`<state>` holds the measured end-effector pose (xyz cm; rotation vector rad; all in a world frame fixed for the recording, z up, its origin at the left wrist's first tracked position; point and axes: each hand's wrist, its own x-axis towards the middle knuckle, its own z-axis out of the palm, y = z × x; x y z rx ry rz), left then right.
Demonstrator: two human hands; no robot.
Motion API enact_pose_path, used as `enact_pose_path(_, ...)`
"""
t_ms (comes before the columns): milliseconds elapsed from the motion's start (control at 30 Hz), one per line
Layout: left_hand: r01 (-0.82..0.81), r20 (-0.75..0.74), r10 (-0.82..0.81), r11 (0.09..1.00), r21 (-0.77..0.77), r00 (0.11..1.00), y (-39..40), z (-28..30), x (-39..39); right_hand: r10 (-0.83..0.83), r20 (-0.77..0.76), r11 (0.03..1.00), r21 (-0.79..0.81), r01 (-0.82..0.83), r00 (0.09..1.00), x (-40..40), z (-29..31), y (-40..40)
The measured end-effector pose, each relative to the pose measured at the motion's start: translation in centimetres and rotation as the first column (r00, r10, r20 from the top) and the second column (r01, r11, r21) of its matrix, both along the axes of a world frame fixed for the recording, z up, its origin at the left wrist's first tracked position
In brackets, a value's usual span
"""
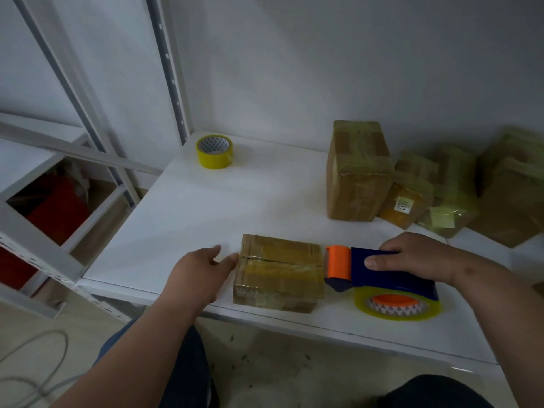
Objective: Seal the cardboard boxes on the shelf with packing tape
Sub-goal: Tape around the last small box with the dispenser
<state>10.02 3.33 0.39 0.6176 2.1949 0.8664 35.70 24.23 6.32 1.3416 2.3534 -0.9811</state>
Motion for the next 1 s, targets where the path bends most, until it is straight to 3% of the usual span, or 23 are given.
enact_pose_path(67, 0.166, -0.205, -0.190, 0.978, -0.130, 0.960, -0.4, -0.8, -0.1, -0.016, -0.025, 1.000, 0.005, 0.016, 1.000, 0.2, -0.4, 0.0)
enact_pose_path(100, 0.178, -0.282, -0.199, 0.979, -0.097, 0.939, -0.6, -1.0, 0.0, -0.019, -0.035, 1.000, 0.007, 0.019, 0.999, 0.3, -0.5, 0.0)
enact_pose_path(200, 0.208, -0.477, -0.057, 0.940, 0.271, 0.877, -0.4, 0.3, 1.2, -0.012, -0.058, 1.000, 0.014, 0.013, 0.998, 0.5, -0.7, -0.1)
enact_pose_path(233, 0.301, -0.529, -0.110, 0.908, 0.290, 0.842, 0.2, 0.9, 1.7, -0.009, -0.063, 1.000, 0.015, 0.010, 0.998, 0.7, -0.7, -0.1)
enact_pose_path(267, 0.427, -0.578, -0.245, 0.882, 0.202, 0.779, 0.8, 1.6, 2.2, -0.004, -0.061, 1.000, 0.016, 0.005, 0.998, 0.6, -0.7, -0.1)
enact_pose_path(333, 0.620, -0.603, -0.561, 0.772, -0.136, 0.566, 1.9, 2.1, 3.4, 0.000, -0.055, 1.000, 0.026, 0.001, 0.998, 0.7, -0.6, -0.2)
enact_pose_path(400, 0.653, -0.553, -0.701, 0.681, -0.331, 0.450, 2.6, 1.6, 3.8, 0.011, -0.058, 0.999, 0.034, -0.009, 0.998, 0.8, -0.5, -0.4)
enact_pose_path(767, 0.661, -0.642, -0.670, 0.677, -0.323, 0.373, 2.7, -0.1, 3.0, 0.065, -0.160, 0.996, 0.066, -0.055, 0.985, 3.2, -0.4, -0.1)
enact_pose_path(1000, 0.664, -0.670, -0.648, 0.684, -0.302, 0.363, 2.9, -0.6, 2.7, 0.074, -0.057, 0.993, 0.093, -0.069, 0.996, 5.0, 0.7, 0.4)
